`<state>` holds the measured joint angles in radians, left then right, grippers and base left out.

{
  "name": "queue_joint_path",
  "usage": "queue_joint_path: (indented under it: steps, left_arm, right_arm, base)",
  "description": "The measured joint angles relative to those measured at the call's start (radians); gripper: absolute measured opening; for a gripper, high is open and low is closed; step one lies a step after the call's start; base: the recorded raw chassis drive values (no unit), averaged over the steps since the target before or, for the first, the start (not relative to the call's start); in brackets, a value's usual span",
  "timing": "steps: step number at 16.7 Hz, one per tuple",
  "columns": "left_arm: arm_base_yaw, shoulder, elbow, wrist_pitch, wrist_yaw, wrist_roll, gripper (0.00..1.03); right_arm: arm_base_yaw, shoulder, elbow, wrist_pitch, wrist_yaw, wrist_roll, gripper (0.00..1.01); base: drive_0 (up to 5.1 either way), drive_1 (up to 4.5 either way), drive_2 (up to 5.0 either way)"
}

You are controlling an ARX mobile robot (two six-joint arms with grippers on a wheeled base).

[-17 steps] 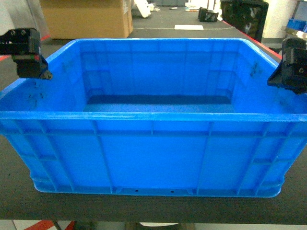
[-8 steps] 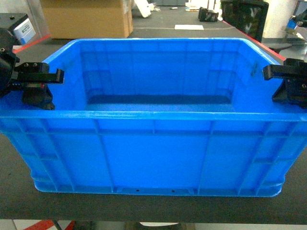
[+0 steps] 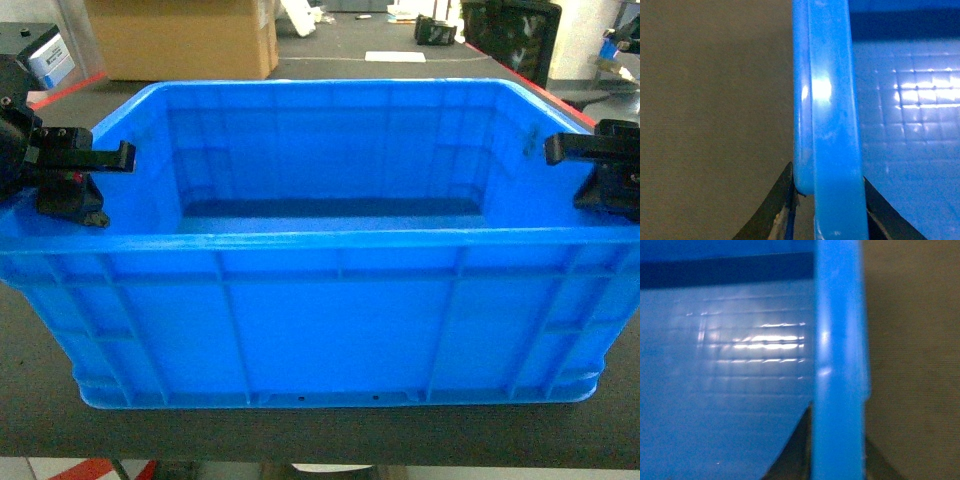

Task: Place box next to blue box on left shelf

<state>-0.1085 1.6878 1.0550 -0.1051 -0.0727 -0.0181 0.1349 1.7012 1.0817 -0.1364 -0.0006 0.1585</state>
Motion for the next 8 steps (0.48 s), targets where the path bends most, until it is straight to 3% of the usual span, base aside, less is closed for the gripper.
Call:
queue_joint_path:
  steps: [2,8]
  left_arm:
    - [-0.005,-0.006,-0.016,0.047,-0.018,-0.005,0.2]
    - [-0.025,-0.203,-0.093,0.175,-0.065,-0.04,0.18]
  right_arm:
    - [0.008,-0.006,-0.006,0.008,-0.003,-0.003,0.09]
    - [0.037,-0.173,-0.053,0.088,0.028,0.004,0.08]
  base:
    - [0.0,0.0,0.0]
    - [0.0,0.0,0.0]
